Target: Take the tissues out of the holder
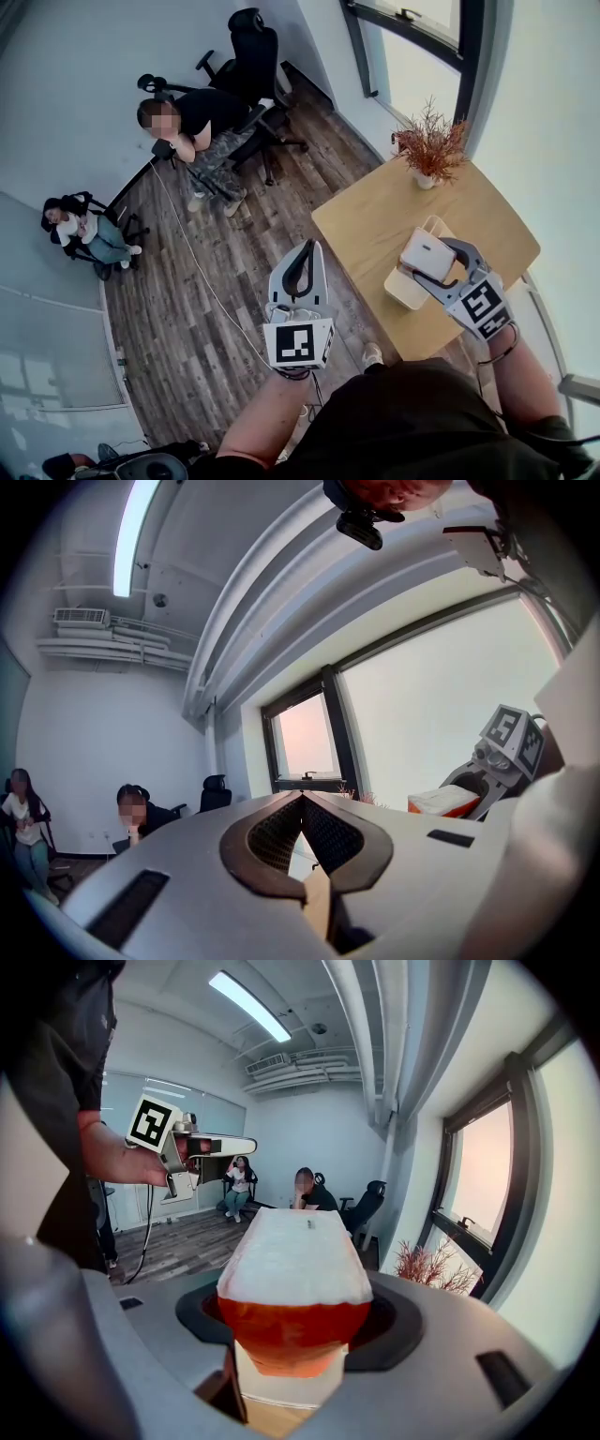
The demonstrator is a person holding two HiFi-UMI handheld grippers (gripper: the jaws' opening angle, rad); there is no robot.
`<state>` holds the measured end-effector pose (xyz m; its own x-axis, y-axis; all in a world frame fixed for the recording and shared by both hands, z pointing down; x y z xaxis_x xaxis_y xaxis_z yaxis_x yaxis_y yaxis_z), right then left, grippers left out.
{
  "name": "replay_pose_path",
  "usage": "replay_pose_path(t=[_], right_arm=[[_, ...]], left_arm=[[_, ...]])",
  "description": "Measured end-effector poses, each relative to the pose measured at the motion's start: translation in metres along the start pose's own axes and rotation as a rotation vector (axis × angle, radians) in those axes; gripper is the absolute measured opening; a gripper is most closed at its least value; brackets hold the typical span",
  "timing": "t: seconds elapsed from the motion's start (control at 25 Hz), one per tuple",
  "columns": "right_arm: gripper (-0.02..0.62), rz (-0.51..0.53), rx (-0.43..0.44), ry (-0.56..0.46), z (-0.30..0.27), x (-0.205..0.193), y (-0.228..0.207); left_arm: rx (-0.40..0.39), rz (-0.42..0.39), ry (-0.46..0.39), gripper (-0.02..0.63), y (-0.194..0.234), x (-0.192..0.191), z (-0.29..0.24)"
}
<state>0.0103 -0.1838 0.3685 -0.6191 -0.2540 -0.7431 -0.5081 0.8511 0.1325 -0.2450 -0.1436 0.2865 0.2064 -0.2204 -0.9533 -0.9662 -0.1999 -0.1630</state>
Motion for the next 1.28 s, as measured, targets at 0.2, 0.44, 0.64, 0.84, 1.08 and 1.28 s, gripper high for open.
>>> replay_pose_path(t=[0.2,0.44,0.64,0.84,1.08,1.28], right_arm=[[0.295,0.005,-0.004,-0.018,0.011,0.008,-0.001],[0.295,0.016,-0.024,-0.052,0.025,0.021,-0.014],[0.295,0.021,-0.045,-0.082,0.037,0.034,-0.018],[0.295,0.032,-0.065,-0.124,0.048,0.049,-0.024],[0.295,0.022,-0.071,-0.116,0.064,0.062,-0.025],[0.295,-0.014,-0.084,-0.100,0.067,0.064,-0.037]], left_arm=[[0.022,-0.014,-0.002,0.005,0.004,0.008,0.009],[0.019,-0.017,0.010,0.005,0.004,0.013,0.011],[0.017,-0.019,0.000,0.005,0.006,0.021,0.015],[0.037,-0.024,-0.029,0.005,0.012,0.032,0.010],[0.052,-0.029,-0.046,0.005,0.018,0.039,0.013],[0.068,-0.013,-0.042,0.005,0.020,0.039,0.006]])
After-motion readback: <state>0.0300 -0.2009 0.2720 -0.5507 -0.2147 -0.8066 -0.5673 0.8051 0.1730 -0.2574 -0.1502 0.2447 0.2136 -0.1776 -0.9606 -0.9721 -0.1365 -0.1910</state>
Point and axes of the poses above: the fingertips, and each gripper's own axes: z backward along the fingers, y to its left, x out of its top, the point moved 8 cm from there along z, backward along the fingers, and after that the axes turned 15 degrees about y, right-handed, at the moved point
